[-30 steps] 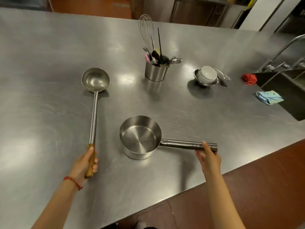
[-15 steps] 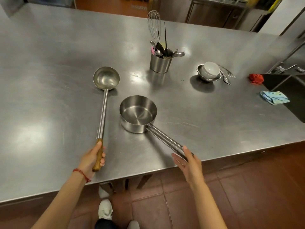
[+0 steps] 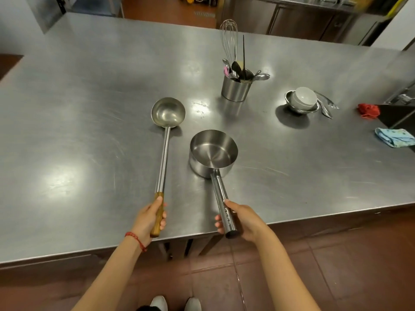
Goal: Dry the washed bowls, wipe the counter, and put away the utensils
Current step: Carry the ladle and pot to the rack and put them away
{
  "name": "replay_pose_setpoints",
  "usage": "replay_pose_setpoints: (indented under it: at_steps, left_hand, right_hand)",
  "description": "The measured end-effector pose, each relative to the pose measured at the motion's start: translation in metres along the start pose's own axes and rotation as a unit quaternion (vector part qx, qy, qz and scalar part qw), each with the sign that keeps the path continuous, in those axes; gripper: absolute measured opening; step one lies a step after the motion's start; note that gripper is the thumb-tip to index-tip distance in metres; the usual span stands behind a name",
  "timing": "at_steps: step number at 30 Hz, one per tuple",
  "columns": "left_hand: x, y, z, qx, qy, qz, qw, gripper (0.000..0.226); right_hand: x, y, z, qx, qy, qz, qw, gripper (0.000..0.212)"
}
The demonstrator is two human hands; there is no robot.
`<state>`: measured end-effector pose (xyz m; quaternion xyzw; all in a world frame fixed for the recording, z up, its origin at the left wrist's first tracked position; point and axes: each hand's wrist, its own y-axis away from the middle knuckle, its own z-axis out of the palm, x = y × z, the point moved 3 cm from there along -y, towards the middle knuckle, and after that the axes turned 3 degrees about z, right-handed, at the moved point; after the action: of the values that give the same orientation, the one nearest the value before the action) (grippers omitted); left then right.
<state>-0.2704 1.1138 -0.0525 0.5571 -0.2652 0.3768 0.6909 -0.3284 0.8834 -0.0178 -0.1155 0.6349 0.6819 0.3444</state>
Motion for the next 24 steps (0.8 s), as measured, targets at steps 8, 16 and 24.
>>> replay_pose_setpoints:
  at_steps: [8, 16, 24]
  left_hand:
    - [0.013, 0.005, -0.008, -0.009, -0.007, 0.003, 1.000, 0.028]
    - [0.021, 0.017, -0.015, -0.023, 0.017, -0.004, 1.000, 0.027]
    - [0.019, 0.047, -0.022, 0.020, 0.067, 0.026, 0.997, 0.025]
  right_hand:
    - [0.011, 0.004, 0.038, 0.107, -0.011, -0.053, 0.993, 0.036]
    - [0.021, 0.014, 0.061, 0.077, 0.005, -0.128, 0.989, 0.034]
    - [-0.020, 0.023, 0.075, 0.021, 0.081, -0.197, 0.977, 0.037]
